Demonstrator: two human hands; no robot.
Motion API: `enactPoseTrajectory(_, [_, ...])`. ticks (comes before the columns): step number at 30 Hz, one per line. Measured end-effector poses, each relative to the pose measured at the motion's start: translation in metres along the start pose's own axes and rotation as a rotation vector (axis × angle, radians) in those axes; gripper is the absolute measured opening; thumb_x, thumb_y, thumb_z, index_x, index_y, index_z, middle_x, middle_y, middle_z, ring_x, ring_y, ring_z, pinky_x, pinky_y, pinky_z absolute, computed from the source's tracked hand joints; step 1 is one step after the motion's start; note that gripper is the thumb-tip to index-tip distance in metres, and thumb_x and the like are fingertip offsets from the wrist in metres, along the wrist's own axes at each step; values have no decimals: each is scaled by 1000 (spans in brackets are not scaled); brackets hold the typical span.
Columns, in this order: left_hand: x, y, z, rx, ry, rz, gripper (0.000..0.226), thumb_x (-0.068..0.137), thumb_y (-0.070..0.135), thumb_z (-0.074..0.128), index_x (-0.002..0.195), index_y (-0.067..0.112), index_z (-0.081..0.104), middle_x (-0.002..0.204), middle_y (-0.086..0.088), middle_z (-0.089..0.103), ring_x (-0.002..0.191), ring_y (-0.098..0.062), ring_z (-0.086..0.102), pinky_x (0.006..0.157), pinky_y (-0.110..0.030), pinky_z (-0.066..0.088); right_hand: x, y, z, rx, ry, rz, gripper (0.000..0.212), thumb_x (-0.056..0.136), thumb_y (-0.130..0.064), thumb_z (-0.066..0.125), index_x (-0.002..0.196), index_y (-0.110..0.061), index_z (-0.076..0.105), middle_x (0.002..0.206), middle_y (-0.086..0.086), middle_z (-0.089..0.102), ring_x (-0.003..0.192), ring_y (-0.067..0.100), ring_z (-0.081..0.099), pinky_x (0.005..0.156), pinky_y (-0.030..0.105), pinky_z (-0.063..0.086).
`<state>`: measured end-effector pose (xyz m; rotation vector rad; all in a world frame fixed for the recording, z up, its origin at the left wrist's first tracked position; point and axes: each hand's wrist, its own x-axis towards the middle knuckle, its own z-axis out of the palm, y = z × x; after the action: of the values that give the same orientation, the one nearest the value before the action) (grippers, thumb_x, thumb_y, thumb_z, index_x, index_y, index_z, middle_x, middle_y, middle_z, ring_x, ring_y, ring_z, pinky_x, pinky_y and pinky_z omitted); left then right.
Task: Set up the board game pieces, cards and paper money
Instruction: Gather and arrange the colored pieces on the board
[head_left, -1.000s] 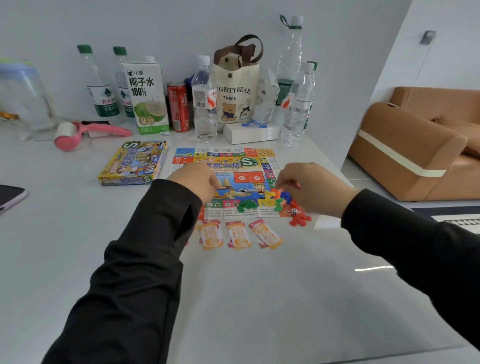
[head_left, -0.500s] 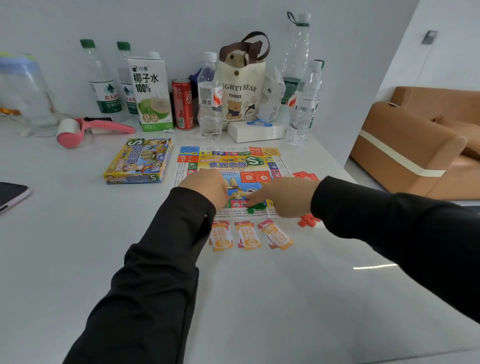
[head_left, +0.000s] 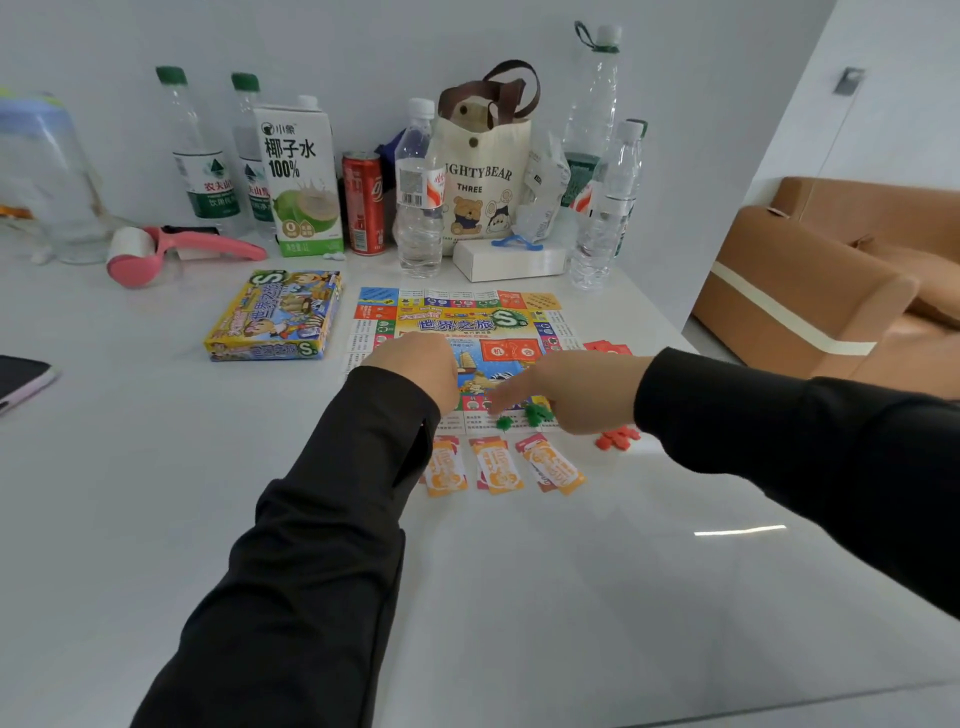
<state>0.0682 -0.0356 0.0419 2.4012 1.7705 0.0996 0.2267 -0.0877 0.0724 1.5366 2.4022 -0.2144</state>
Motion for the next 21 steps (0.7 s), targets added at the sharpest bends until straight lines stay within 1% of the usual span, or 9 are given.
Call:
enactPoseTrajectory(1, [1, 0, 0, 1, -4, -4, 21, 87, 16, 54, 100, 16, 70, 104, -4, 67, 89, -22, 61, 78, -30, 48, 3, -1, 3, -42, -8, -39, 74, 78, 14, 37, 137, -31, 43, 147, -4, 37, 132, 17, 38, 107, 33, 34])
enactPoseTrajectory(2, [1, 0, 0, -4, -8, -8, 20, 87, 17, 54, 100, 16, 70, 104, -4, 67, 89, -22, 61, 77, -30, 48, 5, -1, 5, -94, -10, -75, 74, 78, 14, 38, 137, -29, 43, 148, -5, 36, 136, 17, 33, 111, 37, 29])
enactPoseTrajectory(4, [2, -1, 0, -13, -11, -9, 20, 87, 17, 55, 100, 16, 70, 104, -4, 67, 89, -22, 61, 77, -30, 48, 7, 3, 7, -183, -11, -103, 73, 79, 12, 40, 139, -29, 40, 150, -5, 32, 140, 14, 25, 115, 40, 21])
enactPoseTrajectory(7, [1, -1, 0, -24, 2, -1, 21, 88, 16, 53, 100, 14, 70, 104, -5, 67, 90, -23, 61, 80, -32, 49, 4, 9, 6, -253, -27, -101, 71, 81, 9, 43, 140, -31, 39, 151, -5, 29, 141, 14, 21, 116, 40, 15])
enactPoseTrajectory(9, [0, -1, 0, -34, 7, -6, 21, 88, 16, 53, 100, 14, 70, 104, -5, 67, 91, -23, 62, 80, -32, 50, 1, 15, 5, -231, -27, -78, 67, 82, 8, 44, 137, -30, 44, 151, -6, 30, 141, 16, 21, 116, 38, 17])
enactPoseTrajectory(11, [0, -2, 0, -44, 6, -9, 21, 88, 17, 53, 100, 13, 70, 103, -5, 67, 91, -23, 62, 81, -32, 50, 0, 21, 4, -155, 6, -38, 67, 80, 10, 45, 135, -30, 47, 150, -6, 31, 140, 17, 23, 114, 36, 22])
enactPoseTrajectory(14, [-1, -2, -1, -41, 6, -7, 21, 89, 16, 53, 100, 13, 70, 103, -6, 67, 90, -23, 62, 79, -32, 49, 0, 18, 5, -52, 53, -33, 75, 77, 14, 42, 137, -31, 42, 149, -5, 33, 138, 17, 26, 113, 37, 25])
enactPoseTrajectory(17, [-2, -2, -1, -27, 5, -7, 22, 89, 16, 51, 102, 13, 69, 105, -6, 67, 92, -23, 61, 79, -31, 48, 0, 6, 11, -56, 26, -83, 75, 78, 15, 39, 137, -31, 43, 147, -2, 36, 137, 18, 28, 113, 37, 26])
enactPoseTrajectory(21, [0, -3, -1, -41, -3, -18, 21, 89, 17, 53, 101, 14, 70, 107, -5, 67, 93, -23, 61, 80, -31, 48, -1, 10, 12, -140, 23, -93, 68, 82, 10, 42, 136, -30, 45, 147, -2, 37, 137, 20, 27, 112, 38, 27])
